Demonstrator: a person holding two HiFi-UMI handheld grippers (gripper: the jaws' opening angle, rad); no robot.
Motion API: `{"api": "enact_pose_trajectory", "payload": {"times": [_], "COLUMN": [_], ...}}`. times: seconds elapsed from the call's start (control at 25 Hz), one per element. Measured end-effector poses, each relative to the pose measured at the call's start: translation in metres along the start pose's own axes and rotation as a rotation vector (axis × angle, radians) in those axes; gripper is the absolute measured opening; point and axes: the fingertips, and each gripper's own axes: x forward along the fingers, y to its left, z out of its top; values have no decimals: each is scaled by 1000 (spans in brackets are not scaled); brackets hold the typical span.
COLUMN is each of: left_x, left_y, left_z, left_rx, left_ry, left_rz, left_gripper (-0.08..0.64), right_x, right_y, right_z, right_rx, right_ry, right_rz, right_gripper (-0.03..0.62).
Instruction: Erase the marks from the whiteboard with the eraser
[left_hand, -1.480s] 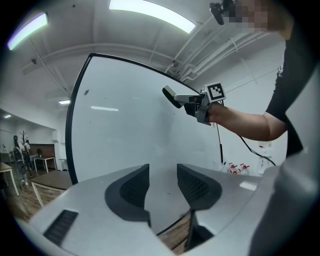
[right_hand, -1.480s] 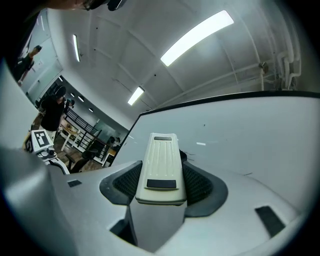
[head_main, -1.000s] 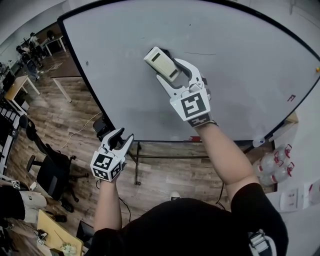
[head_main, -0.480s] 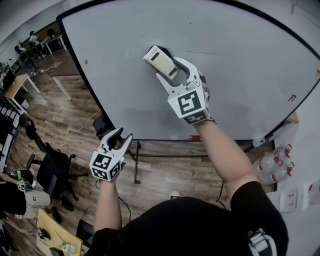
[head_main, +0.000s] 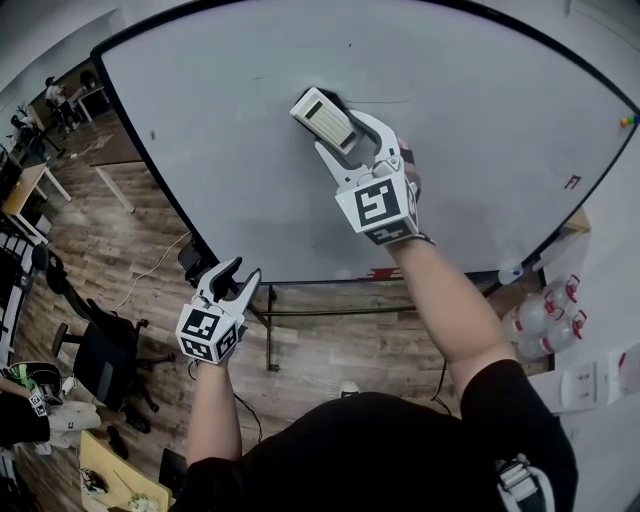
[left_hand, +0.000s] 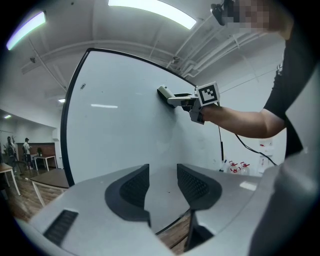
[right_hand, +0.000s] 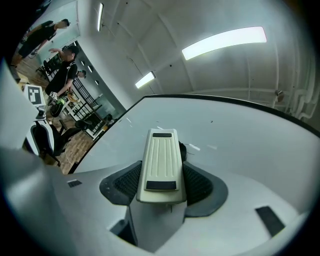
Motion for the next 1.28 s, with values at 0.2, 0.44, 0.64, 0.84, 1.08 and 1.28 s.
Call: {"api": "enact_pose_trajectory", "payload": {"times": [0.2, 0.44, 0.64, 0.84, 1.08, 1.28], "left_x": [16, 35, 49, 60, 65, 65], "left_y": [-10, -24, -33, -41, -42, -44], "left_z": [2, 6, 7, 6, 6, 5], "left_rx": [10, 22, 30, 34, 34, 32], "left_ry": [7, 11, 16, 23, 24, 24], "left_rz": [-35, -75, -109, -134, -145, -146], "left_gripper": [183, 183, 183, 183, 183, 181], "right_x": [-17, -43, -66, -88, -101, -99], "right_y": [-27, -65, -95, -121, -138, -141], "right_z": [-16, -40, -64, -87, -103, -104], "right_rx": [-14, -24, 3, 33, 59, 93], "right_ry": [31, 60, 94, 129, 150, 143], "right_rz": [-46, -107, -171, -231, -276, -286], "right_gripper": [249, 249, 249, 249, 249, 247]}}
